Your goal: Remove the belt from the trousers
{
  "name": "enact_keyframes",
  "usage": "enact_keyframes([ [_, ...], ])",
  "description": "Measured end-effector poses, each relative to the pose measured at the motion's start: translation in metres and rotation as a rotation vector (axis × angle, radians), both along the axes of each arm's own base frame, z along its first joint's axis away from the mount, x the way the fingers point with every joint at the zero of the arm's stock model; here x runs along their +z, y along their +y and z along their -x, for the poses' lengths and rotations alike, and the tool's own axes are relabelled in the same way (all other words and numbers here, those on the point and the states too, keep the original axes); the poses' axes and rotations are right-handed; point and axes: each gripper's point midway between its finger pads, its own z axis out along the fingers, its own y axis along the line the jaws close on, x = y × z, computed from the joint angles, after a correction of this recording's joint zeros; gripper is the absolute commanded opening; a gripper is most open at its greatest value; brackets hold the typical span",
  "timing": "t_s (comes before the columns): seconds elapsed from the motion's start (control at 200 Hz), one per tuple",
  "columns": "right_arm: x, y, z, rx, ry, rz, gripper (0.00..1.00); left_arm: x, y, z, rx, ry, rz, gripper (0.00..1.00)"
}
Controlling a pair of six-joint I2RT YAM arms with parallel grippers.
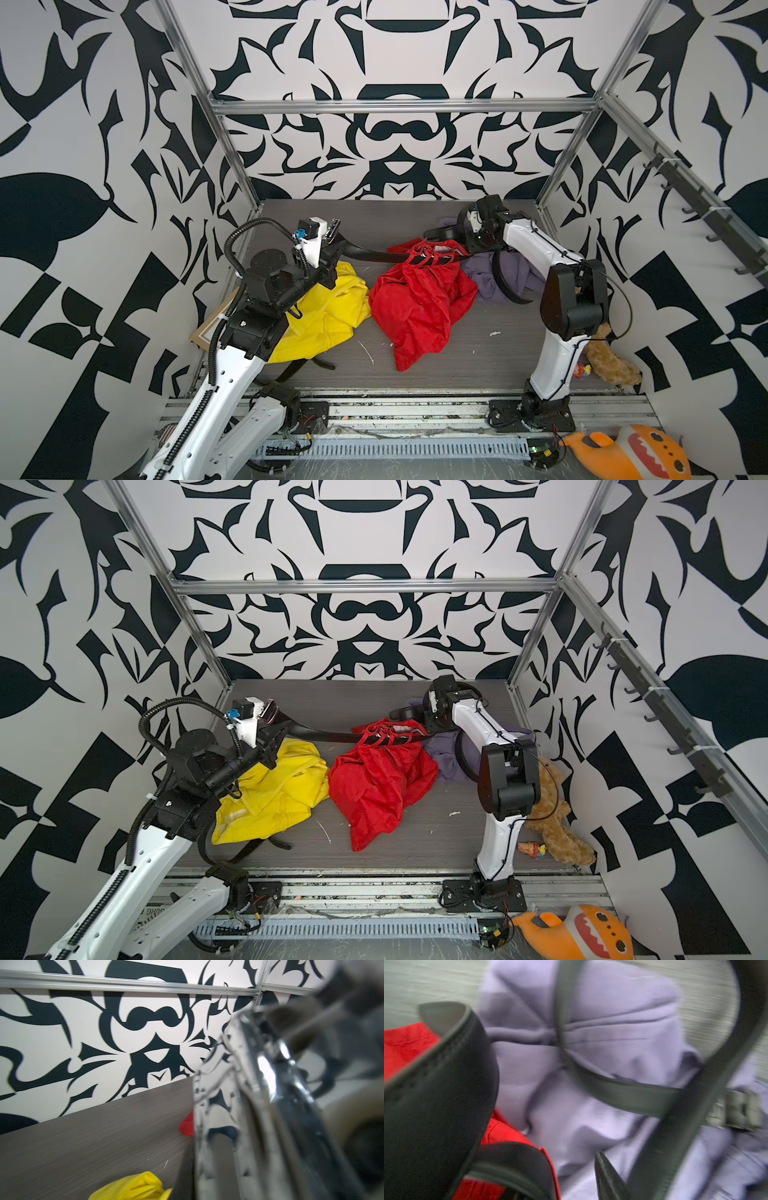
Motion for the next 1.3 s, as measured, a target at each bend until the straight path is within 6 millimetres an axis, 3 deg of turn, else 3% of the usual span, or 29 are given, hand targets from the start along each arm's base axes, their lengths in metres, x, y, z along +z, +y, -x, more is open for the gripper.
enact_keyframes([
  [0.29, -0.002, -0.032, 0.006, -0.064, 0.008, -0.014, 0.50, -0.014, 0.056, -0.026, 0.225, 0.055, 0.011, 0.00],
  [0.415, -0.009, -0.045, 0.009, -0.091, 0.017, -0.020, 0.49, -0.032, 0.090, -0.035, 0.336, 0.118, 0.064, 0.00],
  [0.61, -0.012, -0.055, 0.010, -0.113, 0.023, -0.031, 0.49, -0.083, 0.103, -0.039, 0.368, 0.269, 0.174, 0.00],
  [0.8, -0.017, -0.069, 0.012, -0.142, 0.024, -0.008, 0.49, -0.153, 0.099, -0.029, 0.374, 0.459, 0.288, 0.00],
  [0.855, -0.018, -0.071, 0.012, -0.147, 0.023, -0.001, 0.48, -0.170, 0.097, -0.023, 0.378, 0.515, 0.306, 0.37],
  [0.9, -0.018, -0.074, 0.011, -0.151, 0.019, 0.013, 0.48, -0.180, 0.097, -0.018, 0.387, 0.555, 0.318, 0.60],
  [0.975, -0.019, -0.082, 0.010, -0.171, 0.008, 0.045, 0.48, -0.185, 0.100, -0.013, 0.413, 0.597, 0.340, 0.80],
  [1.11, -0.020, -0.094, 0.009, -0.201, -0.002, 0.087, 0.48, -0.183, 0.096, 0.002, 0.449, 0.664, 0.323, 0.92],
  [1.3, -0.024, -0.094, 0.009, -0.203, -0.011, 0.116, 0.48, -0.113, 0.061, 0.009, 0.350, 0.561, 0.225, 0.97],
])
